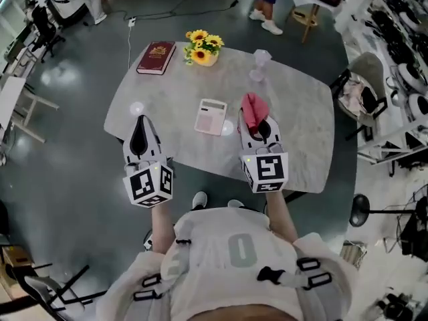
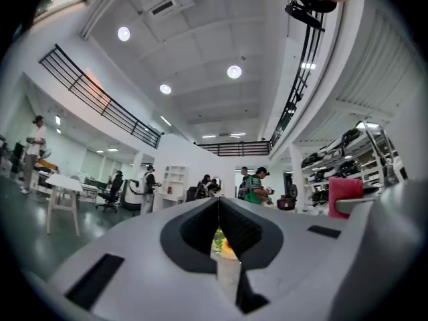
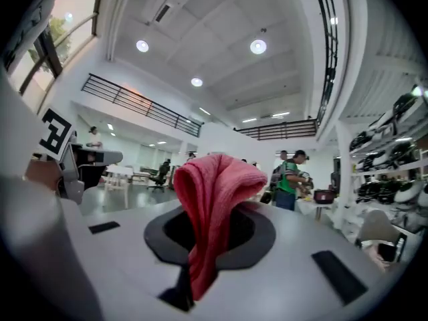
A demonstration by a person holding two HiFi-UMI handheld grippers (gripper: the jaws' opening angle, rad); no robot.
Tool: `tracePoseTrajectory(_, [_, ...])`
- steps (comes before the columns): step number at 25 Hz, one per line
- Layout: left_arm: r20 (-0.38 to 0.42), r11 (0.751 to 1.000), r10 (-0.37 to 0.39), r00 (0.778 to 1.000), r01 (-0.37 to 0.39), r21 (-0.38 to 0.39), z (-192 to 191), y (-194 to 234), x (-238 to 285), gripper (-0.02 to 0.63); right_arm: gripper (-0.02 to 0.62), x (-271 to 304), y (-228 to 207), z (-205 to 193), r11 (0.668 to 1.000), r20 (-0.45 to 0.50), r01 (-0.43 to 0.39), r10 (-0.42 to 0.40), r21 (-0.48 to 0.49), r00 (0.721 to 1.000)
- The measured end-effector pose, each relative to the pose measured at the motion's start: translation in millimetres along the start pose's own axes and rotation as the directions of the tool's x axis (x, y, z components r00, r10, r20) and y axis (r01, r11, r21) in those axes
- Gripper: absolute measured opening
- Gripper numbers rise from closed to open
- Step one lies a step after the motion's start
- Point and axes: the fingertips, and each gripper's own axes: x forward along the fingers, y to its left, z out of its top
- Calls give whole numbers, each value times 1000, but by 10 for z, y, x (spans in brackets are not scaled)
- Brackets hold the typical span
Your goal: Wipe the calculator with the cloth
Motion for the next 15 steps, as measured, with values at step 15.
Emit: tracePoseTrajectory(15, [4,933,-359,933,359,-43,-140,-524,881,21,55,-289,-408,-120,899,-34,437,-436,37,899])
